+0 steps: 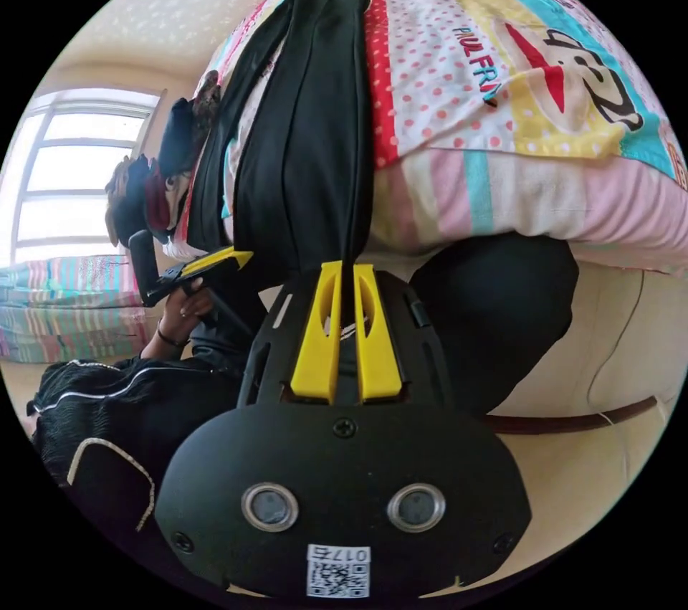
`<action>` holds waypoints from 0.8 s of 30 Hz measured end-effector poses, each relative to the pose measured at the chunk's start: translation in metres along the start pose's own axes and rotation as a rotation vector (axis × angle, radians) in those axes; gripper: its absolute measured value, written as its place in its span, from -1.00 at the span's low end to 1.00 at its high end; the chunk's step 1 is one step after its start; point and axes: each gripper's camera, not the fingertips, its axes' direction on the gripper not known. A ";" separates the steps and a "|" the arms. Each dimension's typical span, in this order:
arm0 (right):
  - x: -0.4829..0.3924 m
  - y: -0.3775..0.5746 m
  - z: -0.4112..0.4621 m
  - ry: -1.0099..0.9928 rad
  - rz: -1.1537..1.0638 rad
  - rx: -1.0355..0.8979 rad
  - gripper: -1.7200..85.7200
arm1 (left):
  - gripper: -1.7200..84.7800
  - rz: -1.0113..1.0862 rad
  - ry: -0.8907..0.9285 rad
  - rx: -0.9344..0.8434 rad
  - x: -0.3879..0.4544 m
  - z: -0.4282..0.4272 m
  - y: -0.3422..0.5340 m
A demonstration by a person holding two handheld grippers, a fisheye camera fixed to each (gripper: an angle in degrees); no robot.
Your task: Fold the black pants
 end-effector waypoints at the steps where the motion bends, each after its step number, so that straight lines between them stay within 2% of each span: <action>1: -0.004 0.002 -0.005 0.006 -0.008 -0.002 -0.87 | -0.84 0.039 -0.006 -0.020 0.005 -0.008 0.001; 3: -0.023 0.009 -0.028 0.100 -0.031 -0.054 -0.85 | -0.83 0.075 -0.027 -0.029 0.010 -0.027 0.006; 7: -0.071 0.019 -0.065 0.222 -0.123 0.024 -0.81 | -0.83 0.111 -0.119 0.172 0.017 -0.095 0.029; 10: -0.120 0.024 -0.075 0.132 -0.302 0.201 -0.78 | -0.82 0.088 -0.382 0.305 0.013 -0.121 0.035; 11: -0.141 0.029 -0.073 0.039 -0.403 0.320 -0.75 | -0.81 0.045 -0.478 0.333 0.006 -0.120 0.034; 12: -0.158 0.036 -0.067 -0.103 -0.474 0.437 -0.72 | -0.80 0.019 -0.507 0.333 0.001 -0.118 0.033; 14: -0.182 0.038 -0.046 -0.267 -0.554 0.524 -0.70 | -0.81 -0.040 -0.495 0.275 -0.026 -0.094 0.026; 15: -0.199 0.036 -0.024 -0.262 -0.589 0.523 -0.70 | -0.82 -0.050 -0.486 0.247 -0.033 -0.085 0.025; 16: -0.206 0.033 -0.011 -0.218 -0.600 0.514 -0.70 | -0.83 -0.092 -0.480 0.156 -0.050 -0.062 0.024; 18: -0.223 0.015 0.056 0.120 -0.511 0.388 -0.72 | -0.84 -0.102 -0.452 0.227 -0.060 -0.048 0.038; 19: -0.224 0.008 0.075 0.207 -0.458 0.319 -0.72 | -0.85 -0.110 -0.432 0.299 -0.060 -0.049 0.052; 20: -0.221 -0.006 0.115 0.361 -0.344 0.133 -0.74 | -0.86 -0.130 -0.425 0.318 -0.060 -0.047 0.060; 21: -0.221 -0.006 0.139 0.430 -0.297 0.102 -0.75 | -0.87 -0.130 -0.432 0.323 -0.057 -0.046 0.064; 24: -0.239 0.032 0.155 0.533 -0.328 0.293 -0.76 | -0.93 -0.102 -0.511 0.295 -0.041 -0.042 0.078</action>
